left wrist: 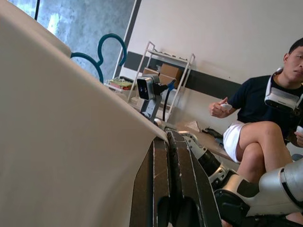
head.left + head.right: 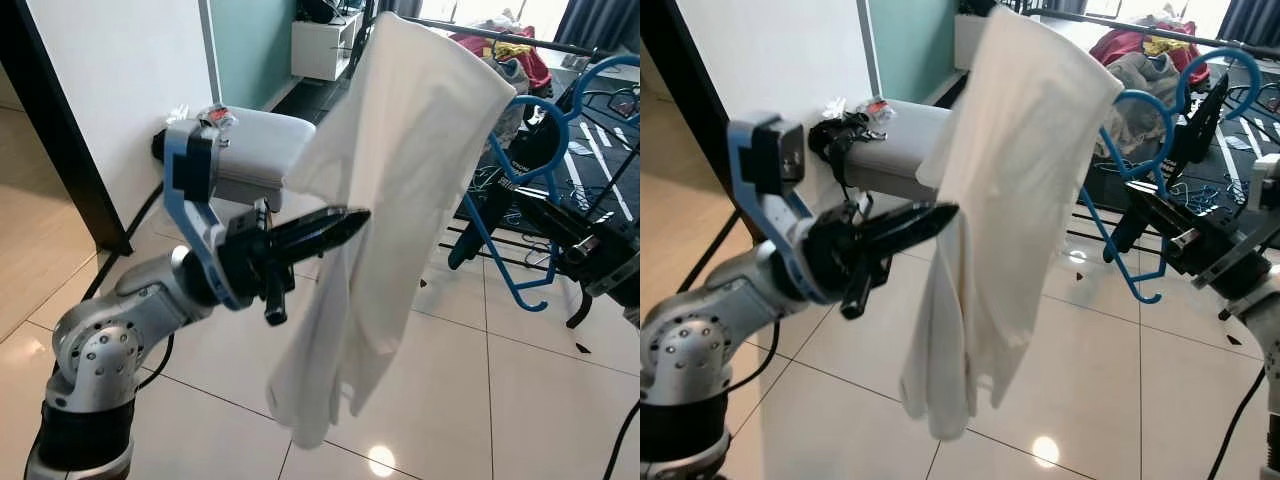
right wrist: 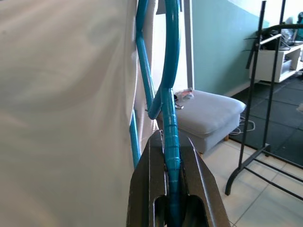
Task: Hang hanger
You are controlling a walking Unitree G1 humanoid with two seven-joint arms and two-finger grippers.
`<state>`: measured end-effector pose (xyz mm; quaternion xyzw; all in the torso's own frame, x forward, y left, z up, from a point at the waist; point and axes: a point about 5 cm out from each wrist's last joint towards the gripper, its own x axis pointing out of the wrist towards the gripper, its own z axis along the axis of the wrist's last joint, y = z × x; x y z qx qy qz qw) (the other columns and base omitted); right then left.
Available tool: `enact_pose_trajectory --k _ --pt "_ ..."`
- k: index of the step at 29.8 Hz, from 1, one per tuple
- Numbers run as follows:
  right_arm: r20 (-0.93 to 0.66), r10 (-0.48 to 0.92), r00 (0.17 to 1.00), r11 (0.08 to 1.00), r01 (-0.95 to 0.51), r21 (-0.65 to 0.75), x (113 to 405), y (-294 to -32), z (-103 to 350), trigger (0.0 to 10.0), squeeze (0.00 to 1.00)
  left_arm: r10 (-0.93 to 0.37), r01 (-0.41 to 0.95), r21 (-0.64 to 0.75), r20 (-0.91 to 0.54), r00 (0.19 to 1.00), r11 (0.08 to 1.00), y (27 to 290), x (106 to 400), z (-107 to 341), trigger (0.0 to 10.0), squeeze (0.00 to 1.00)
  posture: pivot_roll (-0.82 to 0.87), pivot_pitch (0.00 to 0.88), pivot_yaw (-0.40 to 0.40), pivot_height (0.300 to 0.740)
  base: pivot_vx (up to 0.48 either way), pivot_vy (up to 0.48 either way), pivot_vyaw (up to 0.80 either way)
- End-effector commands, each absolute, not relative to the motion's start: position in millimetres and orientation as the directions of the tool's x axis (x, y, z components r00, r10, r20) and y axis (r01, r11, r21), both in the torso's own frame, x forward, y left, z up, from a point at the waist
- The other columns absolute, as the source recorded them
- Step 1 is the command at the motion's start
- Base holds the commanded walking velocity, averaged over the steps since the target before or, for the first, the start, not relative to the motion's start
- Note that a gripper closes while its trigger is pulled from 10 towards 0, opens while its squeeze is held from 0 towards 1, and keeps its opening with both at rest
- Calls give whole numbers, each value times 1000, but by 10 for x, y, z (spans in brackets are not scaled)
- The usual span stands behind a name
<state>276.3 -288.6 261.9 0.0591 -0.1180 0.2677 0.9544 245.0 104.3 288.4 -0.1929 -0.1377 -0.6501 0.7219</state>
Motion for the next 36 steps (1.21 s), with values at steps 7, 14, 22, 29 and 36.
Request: enact_pose_trajectory --k 7,14,22,29,36 --pt "275 486 830 857 -514 33 2783 -2879 2641 10000 0 -930 981 -167 337 147 94 1111 2461 2588 0 0 -47 114 -37 740 0 0 0" --pt "232 508 830 853 -522 -2 2795 -2848 2590 10000 0 -957 962 -208 194 216 175 1157 2516 2281 0 0 -54 108 -34 740 0 0 0" --pt "264 458 849 880 -475 -2 2806 -2955 2667 10000 0 -931 905 -250 31 362 344 1544 2624 1918 0 0 -52 105 -33 740 0 0 0" --pt "298 409 863 903 -430 8 2828 -3020 2715 10000 0 -909 876 -264 -10 417 405 1745 2655 1801 0 0 -51 99 -32 740 0 0 0" --pt "328 350 878 925 -379 28 2854 -3107 2766 10000 0 -905 865 -277 -48 423 419 1827 2635 1706 0 0 -53 97 -33 740 0 0 0"
